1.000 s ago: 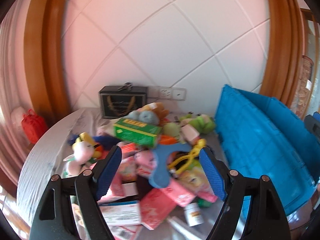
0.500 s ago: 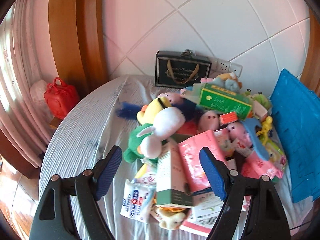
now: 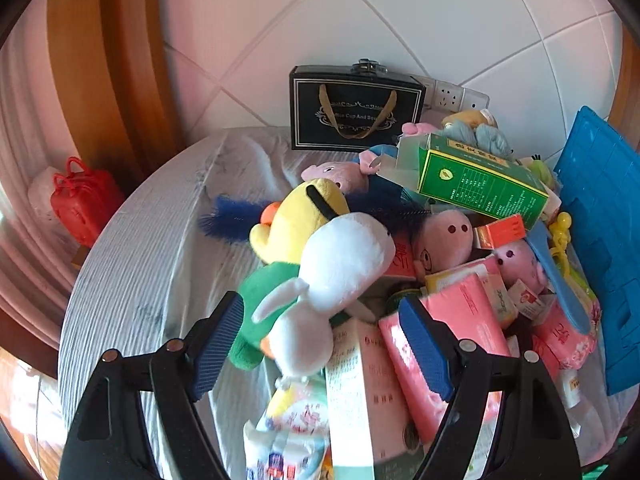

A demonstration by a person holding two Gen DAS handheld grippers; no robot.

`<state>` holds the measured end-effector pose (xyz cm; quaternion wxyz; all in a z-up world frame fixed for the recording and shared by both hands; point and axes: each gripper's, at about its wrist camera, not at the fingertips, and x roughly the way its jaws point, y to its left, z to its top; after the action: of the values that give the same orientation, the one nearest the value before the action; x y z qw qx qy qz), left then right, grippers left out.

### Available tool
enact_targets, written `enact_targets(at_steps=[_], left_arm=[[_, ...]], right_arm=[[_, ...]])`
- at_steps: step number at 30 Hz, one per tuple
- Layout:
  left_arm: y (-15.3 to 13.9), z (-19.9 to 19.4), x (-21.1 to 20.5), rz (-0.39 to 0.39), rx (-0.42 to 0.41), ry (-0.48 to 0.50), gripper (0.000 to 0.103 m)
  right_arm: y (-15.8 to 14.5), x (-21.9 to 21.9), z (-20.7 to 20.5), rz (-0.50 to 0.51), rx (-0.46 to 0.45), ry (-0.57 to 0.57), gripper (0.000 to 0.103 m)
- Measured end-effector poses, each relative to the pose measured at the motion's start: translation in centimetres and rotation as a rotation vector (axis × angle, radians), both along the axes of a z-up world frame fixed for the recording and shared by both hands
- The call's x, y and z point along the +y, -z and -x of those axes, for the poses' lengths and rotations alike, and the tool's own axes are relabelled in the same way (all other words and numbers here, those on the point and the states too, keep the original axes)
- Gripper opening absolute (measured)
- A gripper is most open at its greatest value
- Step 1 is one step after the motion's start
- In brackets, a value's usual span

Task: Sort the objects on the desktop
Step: 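Grasp the white plush toy with the left tool while the right grasps the yellow soap packet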

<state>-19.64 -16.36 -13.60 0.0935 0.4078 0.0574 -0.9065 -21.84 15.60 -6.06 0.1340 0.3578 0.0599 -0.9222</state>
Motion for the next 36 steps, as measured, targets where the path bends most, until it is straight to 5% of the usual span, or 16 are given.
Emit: enact_targets(at_steps=[9, 11, 12, 23, 29, 33, 36], left_arm=[[4.4, 5.6, -0.8, -0.020, -0.101, 0.020, 0.080], [5.0, 5.9, -0.9, -0.033, -0.101, 0.032, 0.060], [5.2, 6.0, -0.9, -0.045, -0.100, 0.036, 0.058], [1.9, 2.2, -2.0, -0.022, 0.019, -0.017, 0.051], [-1.0, 0.3, -3.0, -0.001, 0.088, -0.058, 0.051], [-1.3, 0.2, -3.2, 0.006, 0.089, -0.070, 0.051], [-0.9, 0.2, -3.3, 0.005, 0.073, -0.075, 0.051]], right_arm=[[2.5, -0.7, 5.1, -0.010, -0.061, 0.034, 0.103], [3.1, -0.2, 5.6, -0.008, -0.077, 0.049, 0.103], [3.5, 0.3, 5.8, -0.008, -0.087, 0.066, 0.103], [7.2, 9.7, 5.8, 0.005, -0.215, 0.301, 0.103], [9.7, 12.1, 5.4, 0.050, -0.290, 0.320, 0.103], [12.0, 11.1, 6.0, 0.062, -0.356, 0.275, 0.076], [13.4, 9.9, 6.6, 0.068, -0.389, 0.231, 0.076]])
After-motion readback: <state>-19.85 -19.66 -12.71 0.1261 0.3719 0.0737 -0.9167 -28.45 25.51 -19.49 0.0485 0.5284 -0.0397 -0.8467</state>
